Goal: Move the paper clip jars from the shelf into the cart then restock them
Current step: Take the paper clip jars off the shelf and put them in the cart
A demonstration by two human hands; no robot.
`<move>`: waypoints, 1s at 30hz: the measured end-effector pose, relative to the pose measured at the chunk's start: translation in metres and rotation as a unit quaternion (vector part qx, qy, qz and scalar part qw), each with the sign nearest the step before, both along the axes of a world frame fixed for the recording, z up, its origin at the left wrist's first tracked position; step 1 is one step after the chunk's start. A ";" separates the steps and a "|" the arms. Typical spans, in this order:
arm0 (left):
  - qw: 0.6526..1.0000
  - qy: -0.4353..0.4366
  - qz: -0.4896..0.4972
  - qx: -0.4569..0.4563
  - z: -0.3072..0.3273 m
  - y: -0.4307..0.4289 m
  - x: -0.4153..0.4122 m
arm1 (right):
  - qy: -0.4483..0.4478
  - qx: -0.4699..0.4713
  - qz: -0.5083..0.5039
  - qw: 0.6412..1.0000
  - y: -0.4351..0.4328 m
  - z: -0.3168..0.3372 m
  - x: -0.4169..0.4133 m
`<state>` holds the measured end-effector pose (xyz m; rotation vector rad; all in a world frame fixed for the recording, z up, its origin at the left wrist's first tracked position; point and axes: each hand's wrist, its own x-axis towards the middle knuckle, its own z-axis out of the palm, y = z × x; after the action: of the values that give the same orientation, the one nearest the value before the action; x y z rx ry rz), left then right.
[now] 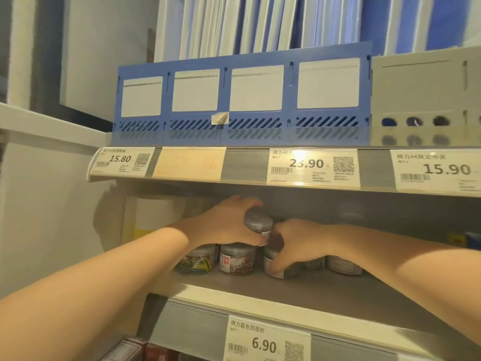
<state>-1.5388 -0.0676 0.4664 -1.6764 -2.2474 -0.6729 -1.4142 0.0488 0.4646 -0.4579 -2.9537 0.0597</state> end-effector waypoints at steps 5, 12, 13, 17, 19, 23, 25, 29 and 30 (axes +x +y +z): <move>0.998 -0.047 -0.016 0.043 0.005 -0.018 0.024 | 0.042 -0.012 -0.009 0.999 -0.016 0.008 0.029; 0.974 -0.182 -0.070 0.115 0.008 -0.043 0.071 | 0.104 -0.115 0.020 0.988 -0.029 0.014 0.092; 0.972 -0.184 -0.079 0.121 0.007 -0.049 0.077 | 0.112 -0.139 0.028 0.984 -0.032 0.014 0.101; 0.972 -0.173 -0.090 0.131 0.002 -0.068 0.104 | 0.158 -0.106 0.005 0.982 -0.053 0.010 0.131; 0.971 -0.171 -0.107 0.127 -0.001 -0.079 0.119 | 0.177 -0.095 -0.008 0.980 -0.065 0.009 0.145; 0.974 -0.147 -0.143 0.094 -0.004 -0.111 0.149 | 0.176 -0.098 -0.028 0.979 -0.104 0.003 0.184; 0.976 -0.127 -0.158 0.075 -0.007 -0.131 0.164 | 0.183 -0.089 -0.041 0.978 -0.131 -0.003 0.206; 0.975 -0.101 -0.192 0.042 -0.021 -0.178 0.195 | 0.184 -0.057 -0.077 0.978 -0.192 -0.022 0.251; 0.973 -0.099 -0.204 0.033 -0.025 -0.189 0.204 | 0.185 -0.058 -0.090 0.977 -0.208 -0.027 0.261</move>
<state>-1.3349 -0.2571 0.4413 -2.1441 -1.9842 -1.0362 -1.1527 -0.1596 0.4380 -0.6503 -2.5412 0.2670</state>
